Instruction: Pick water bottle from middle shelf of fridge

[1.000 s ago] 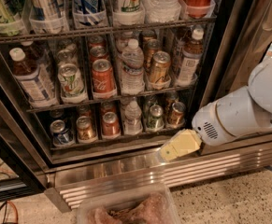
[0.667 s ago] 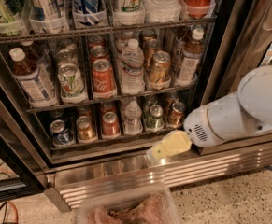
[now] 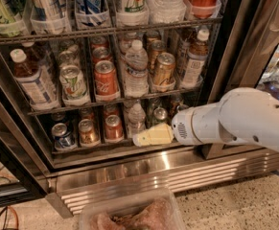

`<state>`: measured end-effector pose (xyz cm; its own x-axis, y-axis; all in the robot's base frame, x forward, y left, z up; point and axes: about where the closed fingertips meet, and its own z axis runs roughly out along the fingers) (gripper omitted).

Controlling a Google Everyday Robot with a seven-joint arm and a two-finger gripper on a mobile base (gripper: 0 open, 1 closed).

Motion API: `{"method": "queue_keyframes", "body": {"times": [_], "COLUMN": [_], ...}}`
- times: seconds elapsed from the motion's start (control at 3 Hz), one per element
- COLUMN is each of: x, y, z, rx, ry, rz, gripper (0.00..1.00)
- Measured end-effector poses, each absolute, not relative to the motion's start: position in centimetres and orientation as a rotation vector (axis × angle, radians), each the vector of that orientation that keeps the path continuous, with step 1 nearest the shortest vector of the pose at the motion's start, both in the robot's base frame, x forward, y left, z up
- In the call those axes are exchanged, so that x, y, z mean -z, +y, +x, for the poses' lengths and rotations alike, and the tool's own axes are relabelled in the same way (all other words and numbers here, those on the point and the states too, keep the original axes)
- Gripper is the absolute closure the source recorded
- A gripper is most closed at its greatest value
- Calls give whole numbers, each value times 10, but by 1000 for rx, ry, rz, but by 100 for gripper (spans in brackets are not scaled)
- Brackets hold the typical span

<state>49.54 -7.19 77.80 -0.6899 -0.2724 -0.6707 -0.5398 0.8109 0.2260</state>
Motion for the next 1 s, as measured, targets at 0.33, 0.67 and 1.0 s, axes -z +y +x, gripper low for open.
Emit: {"method": "queue_keyframes", "body": {"times": [0.33, 0.67, 1.0], "x": [-784, -784, -785], "y": [-63, -63, -51], "z": [515, 515, 523], "rx": [-538, -538, -548], "ry": [2312, 2310, 2253], "rz": [-564, -564, -548], "gripper": [0, 0, 0]}}
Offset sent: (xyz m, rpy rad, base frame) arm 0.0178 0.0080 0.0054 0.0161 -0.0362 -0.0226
